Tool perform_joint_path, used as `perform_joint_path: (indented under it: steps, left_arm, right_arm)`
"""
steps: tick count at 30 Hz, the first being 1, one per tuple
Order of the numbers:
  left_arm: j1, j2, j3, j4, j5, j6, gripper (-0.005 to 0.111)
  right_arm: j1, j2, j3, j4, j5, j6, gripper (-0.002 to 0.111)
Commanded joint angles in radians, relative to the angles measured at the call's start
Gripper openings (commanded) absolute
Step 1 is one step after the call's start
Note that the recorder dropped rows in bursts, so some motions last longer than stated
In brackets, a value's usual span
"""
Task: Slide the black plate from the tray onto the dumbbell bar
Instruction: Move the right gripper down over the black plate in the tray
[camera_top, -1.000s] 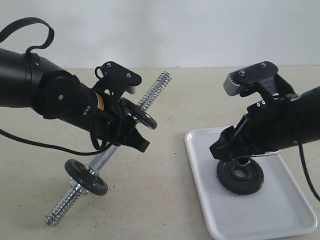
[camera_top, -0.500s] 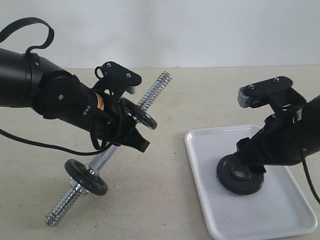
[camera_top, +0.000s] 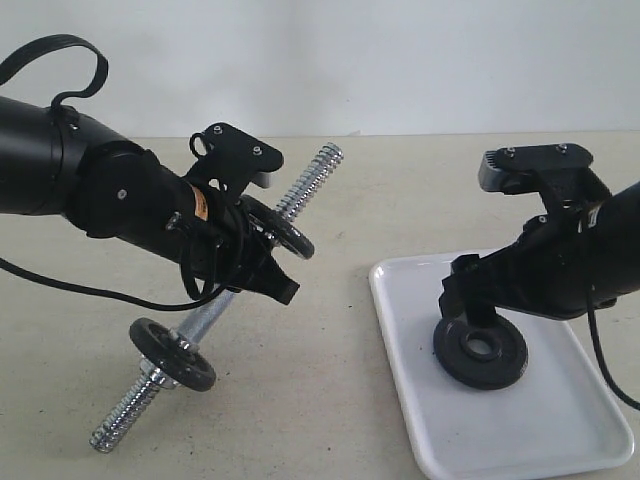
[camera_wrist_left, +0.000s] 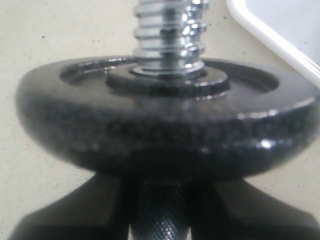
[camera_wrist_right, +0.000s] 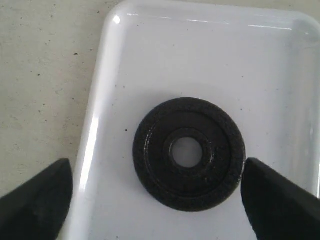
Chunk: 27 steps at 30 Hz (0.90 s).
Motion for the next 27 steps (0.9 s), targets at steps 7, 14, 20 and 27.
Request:
perform_joint_path:
  steps: [7, 14, 20, 27]
  left_arm:
    - [-0.002, -0.053, -0.026, -0.002, -0.051, 0.008, 0.004]
    - [-0.002, -0.053, -0.026, 0.0, -0.054, 0.008, 0.004]
    - [-0.002, -0.053, -0.026, 0.0, -0.054, 0.008, 0.004]
    - [-0.002, -0.053, -0.026, 0.0, -0.059, 0.008, 0.004]
  right_arm:
    - [0.004, -0.001, -0.003, 0.046, 0.007, -0.047, 0.081]
    - [0.004, -0.001, -0.003, 0.046, -0.018, -0.034, 0.081]
    - [0.004, -0.001, -0.003, 0.046, -0.014, -0.028, 0.081]
    - [0.004, -0.001, -0.003, 0.044, 0.039, -0.05, 0.081]
